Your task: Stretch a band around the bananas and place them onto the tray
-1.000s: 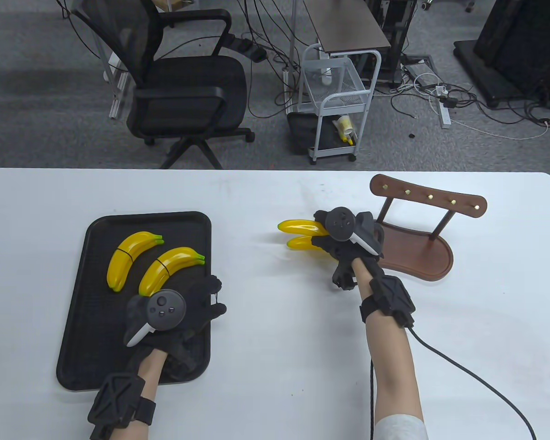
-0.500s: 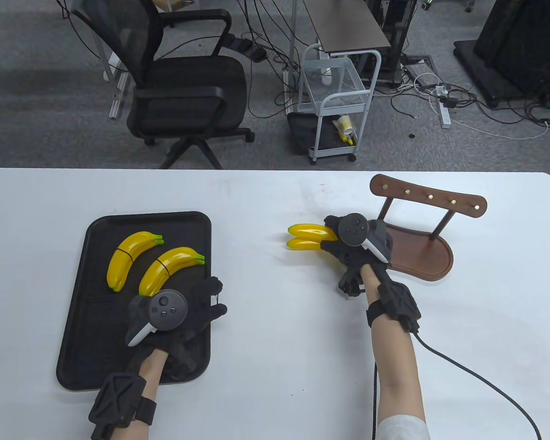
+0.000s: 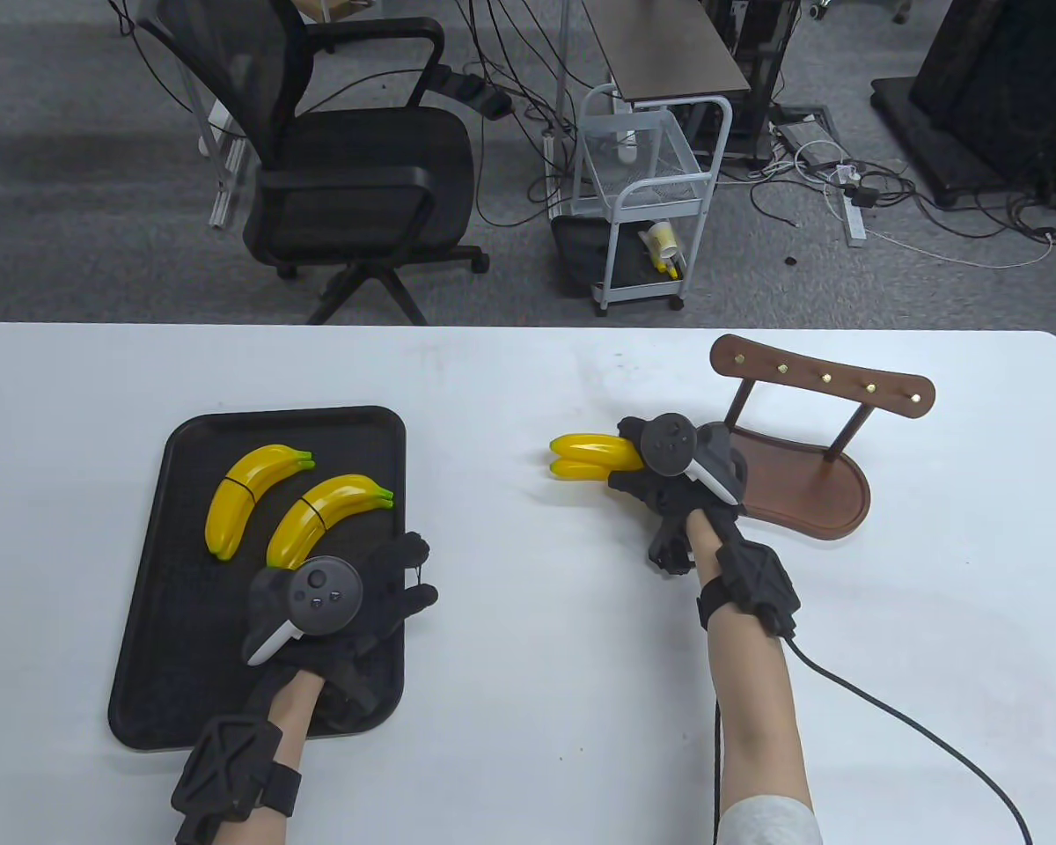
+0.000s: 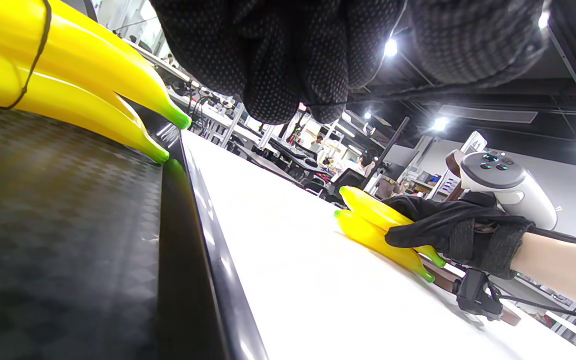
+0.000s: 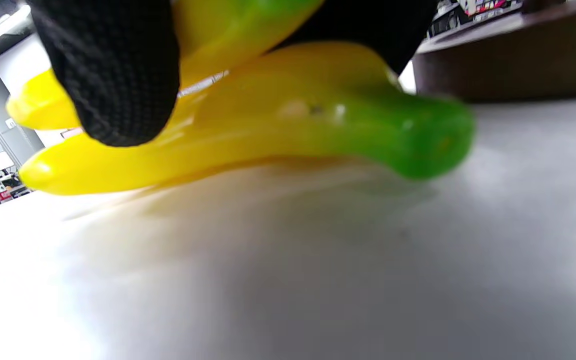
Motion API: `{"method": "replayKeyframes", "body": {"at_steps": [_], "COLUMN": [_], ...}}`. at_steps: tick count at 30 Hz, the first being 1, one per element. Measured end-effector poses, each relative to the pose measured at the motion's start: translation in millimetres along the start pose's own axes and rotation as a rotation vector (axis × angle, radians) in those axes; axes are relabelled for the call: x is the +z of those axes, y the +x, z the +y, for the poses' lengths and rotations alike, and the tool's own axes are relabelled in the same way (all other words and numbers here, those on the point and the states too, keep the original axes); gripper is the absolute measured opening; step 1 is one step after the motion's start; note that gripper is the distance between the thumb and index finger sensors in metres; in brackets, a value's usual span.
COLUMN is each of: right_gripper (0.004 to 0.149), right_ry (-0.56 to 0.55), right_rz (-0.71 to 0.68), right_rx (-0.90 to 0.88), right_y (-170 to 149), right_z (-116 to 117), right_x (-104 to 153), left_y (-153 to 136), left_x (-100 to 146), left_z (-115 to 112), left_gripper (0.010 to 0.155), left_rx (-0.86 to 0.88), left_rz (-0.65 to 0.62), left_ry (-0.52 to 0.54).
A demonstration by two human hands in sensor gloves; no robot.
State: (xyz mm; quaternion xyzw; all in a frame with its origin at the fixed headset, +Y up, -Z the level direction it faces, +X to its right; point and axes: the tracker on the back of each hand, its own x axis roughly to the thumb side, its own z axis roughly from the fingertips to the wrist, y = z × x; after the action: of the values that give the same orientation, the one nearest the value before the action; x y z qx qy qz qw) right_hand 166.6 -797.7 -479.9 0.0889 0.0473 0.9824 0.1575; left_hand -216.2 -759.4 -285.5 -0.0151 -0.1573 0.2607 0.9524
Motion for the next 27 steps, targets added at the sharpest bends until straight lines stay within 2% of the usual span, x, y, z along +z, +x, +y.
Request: {"method": "replayKeyframes", "body": {"at_steps": [10, 21, 27], "right_gripper": [0.074, 0.07, 0.069], "right_ry": [0.018, -0.031, -0.078], "right_rz": [0.01, 0.016, 0.01], "right_rx": [0.024, 0.061, 0.04], "right_y": [5.4, 10.2, 10.5], "right_z": [3.0, 1.2, -10.1], "right_x": [-3.8, -1.5, 9.5], "left_y": [0.9, 1.3, 1.2], "left_x": [-0.9, -1.0, -1.2], "left_z": [-1.5, -1.4, -1.7], "left_gripper": [0.065, 0.065, 0.065], "left_rx": [-0.006, -0.001, 0.003], "left_rz": [-0.004, -0.011, -0.014], "left_ry": [-0.009, -0.004, -0.004]}}
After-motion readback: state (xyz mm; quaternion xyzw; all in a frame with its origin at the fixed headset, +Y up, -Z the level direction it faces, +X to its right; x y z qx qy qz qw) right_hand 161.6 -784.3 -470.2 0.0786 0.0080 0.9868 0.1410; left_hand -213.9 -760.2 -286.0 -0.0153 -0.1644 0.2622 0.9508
